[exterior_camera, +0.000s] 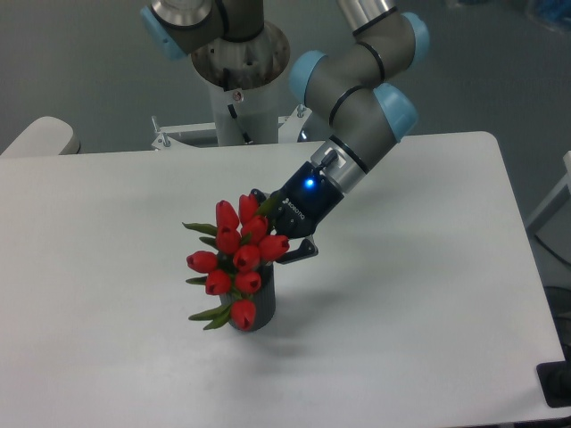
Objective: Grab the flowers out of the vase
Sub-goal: 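Lift the gripped tulips straight up out of the grey vase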
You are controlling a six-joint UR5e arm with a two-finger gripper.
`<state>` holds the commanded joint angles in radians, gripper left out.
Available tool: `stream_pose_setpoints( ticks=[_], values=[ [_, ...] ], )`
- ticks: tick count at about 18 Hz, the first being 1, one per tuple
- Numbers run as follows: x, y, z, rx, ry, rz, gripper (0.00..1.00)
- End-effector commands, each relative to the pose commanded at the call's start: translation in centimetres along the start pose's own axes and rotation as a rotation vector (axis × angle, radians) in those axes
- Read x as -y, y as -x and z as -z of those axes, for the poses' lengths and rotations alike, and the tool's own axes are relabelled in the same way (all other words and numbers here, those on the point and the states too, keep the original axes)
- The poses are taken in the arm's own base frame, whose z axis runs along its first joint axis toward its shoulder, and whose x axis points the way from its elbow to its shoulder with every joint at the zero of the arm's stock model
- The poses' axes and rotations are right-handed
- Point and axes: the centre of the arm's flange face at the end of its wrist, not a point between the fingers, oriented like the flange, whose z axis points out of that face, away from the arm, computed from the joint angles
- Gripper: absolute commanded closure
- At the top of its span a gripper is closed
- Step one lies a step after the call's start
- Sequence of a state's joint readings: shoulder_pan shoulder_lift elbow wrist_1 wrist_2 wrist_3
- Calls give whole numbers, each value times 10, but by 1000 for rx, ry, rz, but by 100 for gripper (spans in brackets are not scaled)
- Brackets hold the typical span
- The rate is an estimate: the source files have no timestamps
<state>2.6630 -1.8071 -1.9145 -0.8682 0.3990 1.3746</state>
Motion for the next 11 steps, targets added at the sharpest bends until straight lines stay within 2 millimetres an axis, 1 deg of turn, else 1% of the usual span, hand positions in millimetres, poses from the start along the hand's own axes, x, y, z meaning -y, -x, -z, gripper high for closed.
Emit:
stream_pose_setpoints(
  ticks=[2,8,11],
  values=[
    [12,1,6,8,-19,15,70],
    [32,-1,23,39,-29,32,70],
    [48,-1,32,56,-35,38,70]
  ],
)
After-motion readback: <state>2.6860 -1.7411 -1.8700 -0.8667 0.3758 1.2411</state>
